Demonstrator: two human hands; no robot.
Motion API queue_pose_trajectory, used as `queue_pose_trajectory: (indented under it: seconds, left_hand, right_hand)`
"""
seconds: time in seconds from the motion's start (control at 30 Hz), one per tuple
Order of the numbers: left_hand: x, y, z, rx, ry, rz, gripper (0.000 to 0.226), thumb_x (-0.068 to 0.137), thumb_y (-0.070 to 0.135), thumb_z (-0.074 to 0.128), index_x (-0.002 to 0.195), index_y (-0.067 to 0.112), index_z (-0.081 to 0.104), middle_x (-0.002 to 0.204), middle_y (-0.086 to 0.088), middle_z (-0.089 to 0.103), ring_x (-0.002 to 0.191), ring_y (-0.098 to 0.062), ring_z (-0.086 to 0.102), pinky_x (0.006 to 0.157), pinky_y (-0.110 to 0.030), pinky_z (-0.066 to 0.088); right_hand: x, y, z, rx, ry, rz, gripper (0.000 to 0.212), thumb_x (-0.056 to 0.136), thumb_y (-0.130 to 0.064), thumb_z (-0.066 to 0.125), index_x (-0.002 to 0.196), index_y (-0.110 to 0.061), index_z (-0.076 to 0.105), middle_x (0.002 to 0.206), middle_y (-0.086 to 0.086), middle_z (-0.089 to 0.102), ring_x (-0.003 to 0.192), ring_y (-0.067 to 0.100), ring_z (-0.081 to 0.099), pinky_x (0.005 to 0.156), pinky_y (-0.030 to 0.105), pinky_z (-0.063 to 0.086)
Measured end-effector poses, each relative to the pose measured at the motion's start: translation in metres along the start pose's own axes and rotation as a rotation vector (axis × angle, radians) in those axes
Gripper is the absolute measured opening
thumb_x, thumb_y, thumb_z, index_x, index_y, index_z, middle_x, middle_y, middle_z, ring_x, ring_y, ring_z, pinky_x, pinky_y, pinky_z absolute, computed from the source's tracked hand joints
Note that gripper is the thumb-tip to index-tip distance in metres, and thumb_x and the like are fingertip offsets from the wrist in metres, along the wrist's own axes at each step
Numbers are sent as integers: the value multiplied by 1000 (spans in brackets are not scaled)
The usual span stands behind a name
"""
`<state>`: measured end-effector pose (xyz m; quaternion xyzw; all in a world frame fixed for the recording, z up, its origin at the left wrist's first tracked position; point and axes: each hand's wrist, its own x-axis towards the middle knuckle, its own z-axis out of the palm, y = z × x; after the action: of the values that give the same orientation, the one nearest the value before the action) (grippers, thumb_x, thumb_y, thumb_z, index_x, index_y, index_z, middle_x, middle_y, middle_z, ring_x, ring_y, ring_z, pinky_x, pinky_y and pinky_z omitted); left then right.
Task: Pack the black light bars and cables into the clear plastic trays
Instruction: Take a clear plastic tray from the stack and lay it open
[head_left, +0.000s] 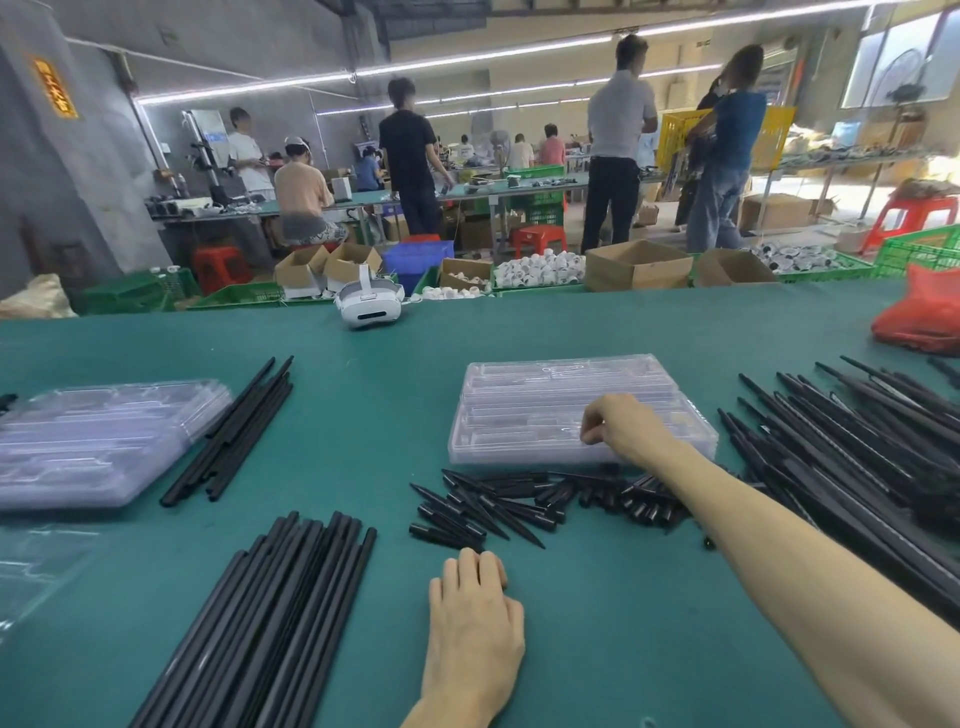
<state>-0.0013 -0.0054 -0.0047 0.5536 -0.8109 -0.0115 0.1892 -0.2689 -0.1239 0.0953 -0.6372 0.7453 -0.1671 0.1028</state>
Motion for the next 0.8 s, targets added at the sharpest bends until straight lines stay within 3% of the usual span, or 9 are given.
queue_pose_trajectory:
  seconds: [0.17,0.33,0.53,0.67,0.8]
  left_hand:
    - [-1,0,1,-4,41,3,8,85,25,41,92,29,42,92,11,40,84,-15,38,77,-31,39]
    - [0,0,1,3,30,6,8,86,26,37,93,29,41,93,11,39,85,-15,37,78,-32,38]
    - [0,0,-1,15,-3,1,15,87,29,28,97,30,39,97,12,37,89,-14,36,82,-31,36]
    - [0,0,-2,18,-12,-3,18,88,30,24,99,31,38,99,12,37,91,-14,36,85,-30,35]
    - [-1,0,-3,8,-18,-5,11,91,28,30,99,31,37,99,12,36,91,-14,35,85,-30,35]
  right_hand:
    - [2,0,0,-3,8,-19,13,87,-4,70,83,-15,74,87,1,73,84,20,67,83,37,56]
    - [1,1,0,-16,9,-28,21,90,0,62,81,-17,71,80,-7,70,83,16,68,82,37,56]
    - [-5,-2,3,-59,55,-62,34,89,10,44,88,-12,70,96,2,75,90,18,70,87,41,57]
    - [-8,-8,9,-356,153,-176,32,87,12,53,107,-10,63,115,6,65,107,24,60,91,34,48]
    - [-9,-11,10,-616,307,-222,34,85,14,49,110,-8,48,112,10,54,98,26,48,81,33,38]
